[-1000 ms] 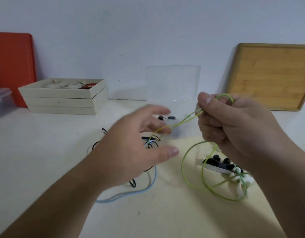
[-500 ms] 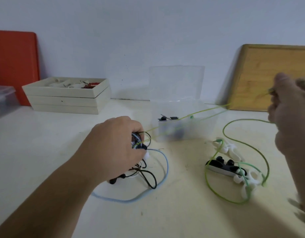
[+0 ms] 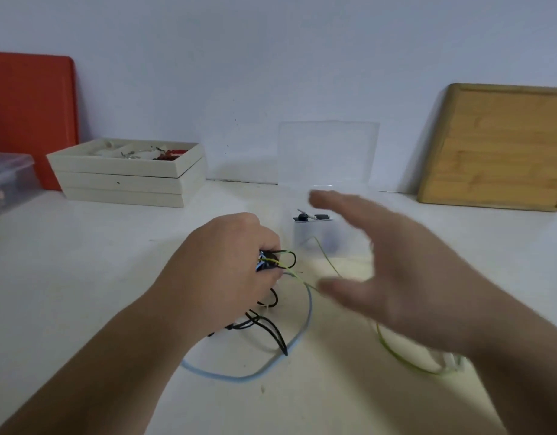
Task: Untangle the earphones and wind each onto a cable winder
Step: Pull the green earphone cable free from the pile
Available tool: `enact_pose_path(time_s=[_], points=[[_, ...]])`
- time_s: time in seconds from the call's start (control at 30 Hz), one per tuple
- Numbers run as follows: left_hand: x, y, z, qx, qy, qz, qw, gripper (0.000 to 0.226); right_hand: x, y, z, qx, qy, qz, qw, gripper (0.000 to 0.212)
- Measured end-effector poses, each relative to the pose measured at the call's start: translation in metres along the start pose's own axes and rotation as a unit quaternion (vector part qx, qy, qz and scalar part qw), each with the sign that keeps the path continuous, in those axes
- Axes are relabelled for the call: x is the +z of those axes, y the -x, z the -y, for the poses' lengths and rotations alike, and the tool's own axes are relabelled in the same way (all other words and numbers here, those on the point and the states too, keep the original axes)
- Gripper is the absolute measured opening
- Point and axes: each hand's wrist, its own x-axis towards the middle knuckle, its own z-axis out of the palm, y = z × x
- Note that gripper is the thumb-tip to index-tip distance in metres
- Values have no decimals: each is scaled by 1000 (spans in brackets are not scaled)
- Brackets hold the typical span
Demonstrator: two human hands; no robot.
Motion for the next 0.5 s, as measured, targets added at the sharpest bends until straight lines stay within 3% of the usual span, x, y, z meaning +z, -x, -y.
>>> enact_pose_path(time_s=[0.07, 0.13, 0.23, 0.3, 0.4, 0.5], points=[[0, 1, -3, 6, 0, -5, 1000, 14, 11, 1, 9, 5, -8, 84, 996, 110], [1, 1, -5, 10, -7, -12, 1000, 14, 20, 0, 6, 27, 18, 117, 993, 100], [1, 1, -5, -2, -1, -39, 999, 19, 25, -4, 0, 81, -17, 49, 995, 6], [-2, 1, -2, -26, 3, -28, 999, 37, 19, -7, -8, 122, -77, 8, 990, 22], [-9, 1, 7, -52, 14, 58, 997, 71, 4, -8, -11, 152, -233, -41, 960, 19], [-15, 1, 14, -64, 120, 82, 987, 75, -2, -8, -15, 162, -380, -80, 907, 30]])
